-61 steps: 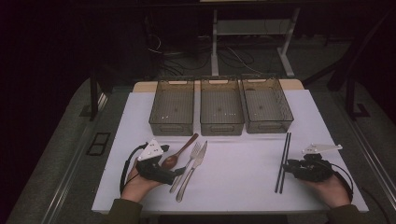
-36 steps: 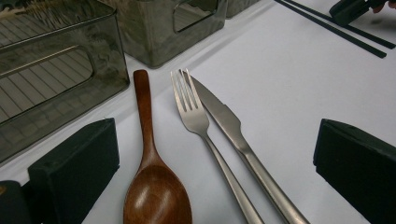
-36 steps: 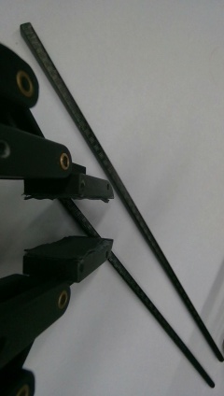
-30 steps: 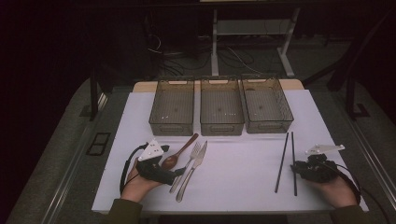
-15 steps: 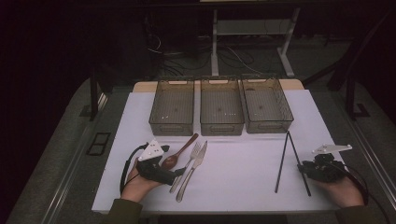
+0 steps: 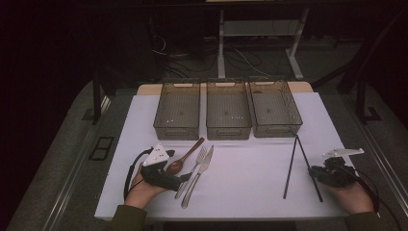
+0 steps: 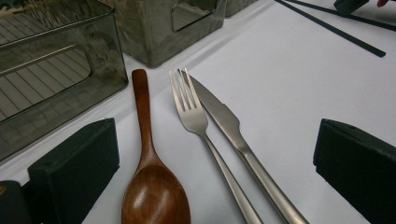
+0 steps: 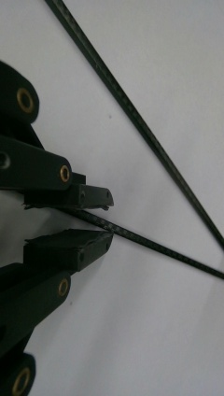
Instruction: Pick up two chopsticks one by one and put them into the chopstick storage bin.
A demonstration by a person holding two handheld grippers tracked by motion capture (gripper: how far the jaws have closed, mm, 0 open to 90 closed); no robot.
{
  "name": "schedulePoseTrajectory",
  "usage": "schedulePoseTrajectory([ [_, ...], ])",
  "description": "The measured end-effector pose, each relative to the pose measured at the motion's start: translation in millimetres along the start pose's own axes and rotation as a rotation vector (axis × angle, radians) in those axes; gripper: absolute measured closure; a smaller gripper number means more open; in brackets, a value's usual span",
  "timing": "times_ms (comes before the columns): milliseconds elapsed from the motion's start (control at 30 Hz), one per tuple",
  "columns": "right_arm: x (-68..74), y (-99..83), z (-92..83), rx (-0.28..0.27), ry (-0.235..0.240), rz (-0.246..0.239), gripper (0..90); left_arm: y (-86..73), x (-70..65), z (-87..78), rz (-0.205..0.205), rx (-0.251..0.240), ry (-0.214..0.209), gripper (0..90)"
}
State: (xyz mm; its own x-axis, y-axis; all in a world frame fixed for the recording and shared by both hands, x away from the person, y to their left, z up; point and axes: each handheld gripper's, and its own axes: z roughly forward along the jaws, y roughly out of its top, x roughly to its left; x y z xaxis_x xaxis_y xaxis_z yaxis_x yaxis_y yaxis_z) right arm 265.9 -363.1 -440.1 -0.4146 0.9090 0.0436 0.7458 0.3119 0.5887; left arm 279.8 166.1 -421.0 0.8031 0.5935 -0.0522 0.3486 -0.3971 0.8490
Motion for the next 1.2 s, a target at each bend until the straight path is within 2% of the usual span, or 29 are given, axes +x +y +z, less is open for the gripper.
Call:
schedulePoseTrajectory([
  [200,-6.7,-1.8,-1.8,0.002,-0.023,0.030,79.4,0.0,0.0,0.0,0.000,0.000,-0.001,0.0],
  [467,-13.2,-2.3,-3.3,0.011,-0.032,0.043,81.8,0.0,-0.1,0.0,0.001,0.000,-0.001,0.0],
  [767,-28.1,-6.6,-7.0,0.003,-0.083,0.081,83.6,0.0,-0.3,0.2,0.001,0.000,-0.003,0.0],
  [867,-32.0,-8.5,-8.2,-0.001,-0.088,0.084,83.6,-0.1,-0.4,0.3,0.000,-0.001,-0.003,0.0],
  [967,-34.9,-10.1,-8.4,-0.009,-0.074,0.076,83.6,-0.2,-0.3,0.7,0.002,-0.001,-0.004,0.0],
  [1200,-35.4,-10.6,-8.9,-0.012,-0.071,0.081,84.8,-0.3,-0.7,1.1,0.005,0.005,-0.006,0.0],
])
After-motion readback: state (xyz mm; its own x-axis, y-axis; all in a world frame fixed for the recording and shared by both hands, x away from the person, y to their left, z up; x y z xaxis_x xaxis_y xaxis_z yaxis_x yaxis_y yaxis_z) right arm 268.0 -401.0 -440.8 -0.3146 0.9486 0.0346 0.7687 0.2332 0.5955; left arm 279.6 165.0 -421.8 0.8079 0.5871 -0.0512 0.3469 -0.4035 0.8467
